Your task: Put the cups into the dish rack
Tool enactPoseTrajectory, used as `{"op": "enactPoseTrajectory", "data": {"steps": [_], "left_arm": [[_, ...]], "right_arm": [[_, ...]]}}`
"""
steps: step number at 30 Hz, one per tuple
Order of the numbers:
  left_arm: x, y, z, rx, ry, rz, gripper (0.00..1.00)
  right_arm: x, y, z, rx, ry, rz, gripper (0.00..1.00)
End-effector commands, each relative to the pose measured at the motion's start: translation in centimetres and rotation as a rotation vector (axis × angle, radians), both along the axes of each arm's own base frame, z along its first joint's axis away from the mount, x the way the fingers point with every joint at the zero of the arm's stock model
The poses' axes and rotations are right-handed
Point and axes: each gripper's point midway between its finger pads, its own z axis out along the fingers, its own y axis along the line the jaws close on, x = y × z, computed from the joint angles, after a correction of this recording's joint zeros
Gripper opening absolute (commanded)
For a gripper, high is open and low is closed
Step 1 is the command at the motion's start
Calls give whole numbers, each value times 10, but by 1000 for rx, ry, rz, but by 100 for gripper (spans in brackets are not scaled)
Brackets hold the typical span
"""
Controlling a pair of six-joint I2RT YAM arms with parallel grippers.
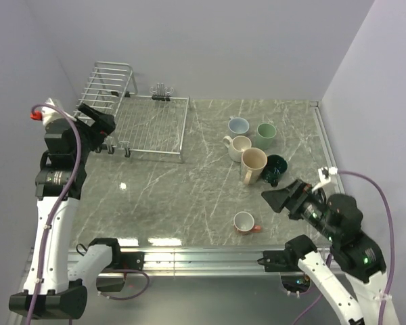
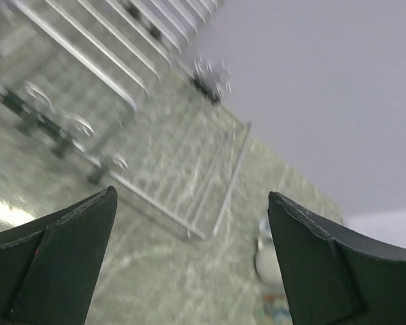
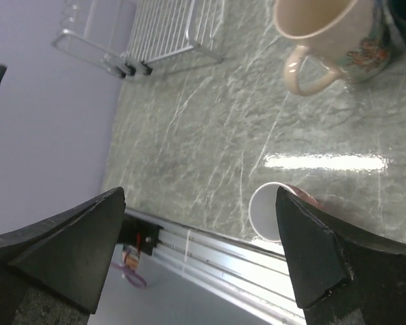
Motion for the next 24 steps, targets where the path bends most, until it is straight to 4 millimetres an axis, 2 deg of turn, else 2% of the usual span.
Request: {"op": "enactPoseTrajectory", "data": {"steps": [1,3,4,5,7,9,10,11,12,13,14,15,16,17,19,20,24], "left_arm": [[-6,-37,-33,-123,77,-173,99],[-11,-62,-25,-190,6,-302,99],[-11,-69,-32,-222,0,-333,99],[-10,-69,-28,-251,-22,-323,99],[-12,-77,-20,-269,-44,-373,99],[-5,-81,-29,-237,25,-404,99],[-4,-82,-10,-208,11,-424,99],[-4,-89,-8,-185,39,-460,99],[1,-89,-26,-132,132,-453,99],[1,-95,-5,-95,104,-460,99],[-4,-116,0,-67,109,-517,99],[-2,-123,-6,-42,146,-516,99],[-4,-133,2,-39,135,-540,99],[-11,-154,2,-41,139,-600,98],[-16,-175,-7,-73,148,-665,94],[-26,-192,-10,-81,153,-718,93],[-50,-221,-33,-97,210,-782,90]], "right_arm": [[18,16,26,-58,-6,81,97],[38,6,29,-143,54,2,97],[45,2,31,-173,64,-29,96],[57,-8,34,-243,81,-82,96],[72,-10,41,-323,89,-83,96],[80,-9,47,-361,99,-72,98],[84,-10,49,-381,107,-76,100],[91,-10,48,-409,141,-82,100],[96,-13,47,-429,159,-98,100],[101,-18,45,-446,178,-124,100],[108,-19,37,-469,221,-130,100],[112,-20,31,-477,251,-135,100],[116,-24,26,-482,283,-145,99],[123,-25,13,-496,341,-143,97],[132,-28,4,-503,390,-145,94],[139,-35,-5,-519,433,-163,91],[159,-40,-12,-547,450,-171,86]]}}
